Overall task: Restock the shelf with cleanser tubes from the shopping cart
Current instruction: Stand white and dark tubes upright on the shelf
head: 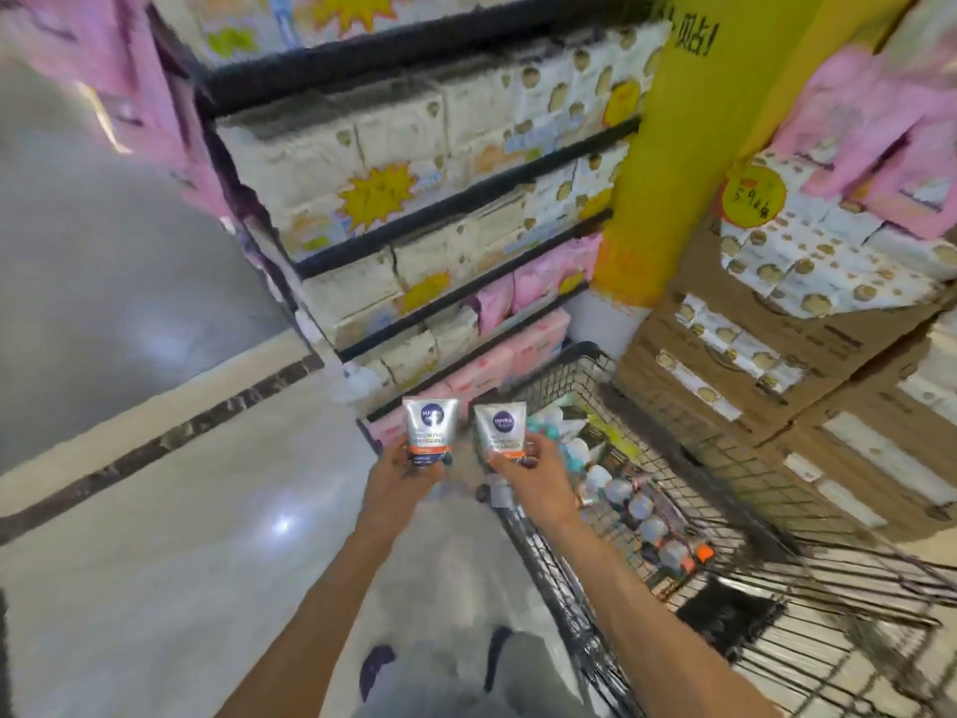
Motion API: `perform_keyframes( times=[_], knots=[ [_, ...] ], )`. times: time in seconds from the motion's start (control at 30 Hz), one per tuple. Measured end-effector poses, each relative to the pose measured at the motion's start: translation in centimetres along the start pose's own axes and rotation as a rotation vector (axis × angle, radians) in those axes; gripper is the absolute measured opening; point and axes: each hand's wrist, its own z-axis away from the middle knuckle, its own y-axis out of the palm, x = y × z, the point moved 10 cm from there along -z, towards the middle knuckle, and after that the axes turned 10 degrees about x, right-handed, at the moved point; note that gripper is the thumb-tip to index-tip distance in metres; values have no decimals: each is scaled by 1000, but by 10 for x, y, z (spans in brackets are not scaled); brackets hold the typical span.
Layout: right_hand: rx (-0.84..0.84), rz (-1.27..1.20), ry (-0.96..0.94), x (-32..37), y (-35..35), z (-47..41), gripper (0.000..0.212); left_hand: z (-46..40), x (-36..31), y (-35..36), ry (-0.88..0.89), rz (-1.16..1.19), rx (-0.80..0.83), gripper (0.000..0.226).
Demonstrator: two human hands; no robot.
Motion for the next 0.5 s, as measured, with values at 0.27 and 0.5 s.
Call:
perform_keyframes(
  times=[0.27,0.5],
  knots=[
    [301,219,-138,46,192,46,49,137,30,-171,46,55,-378,50],
    [570,362,-240,47,408,144,50,307,79,-328,52,162,-680,51]
  ],
)
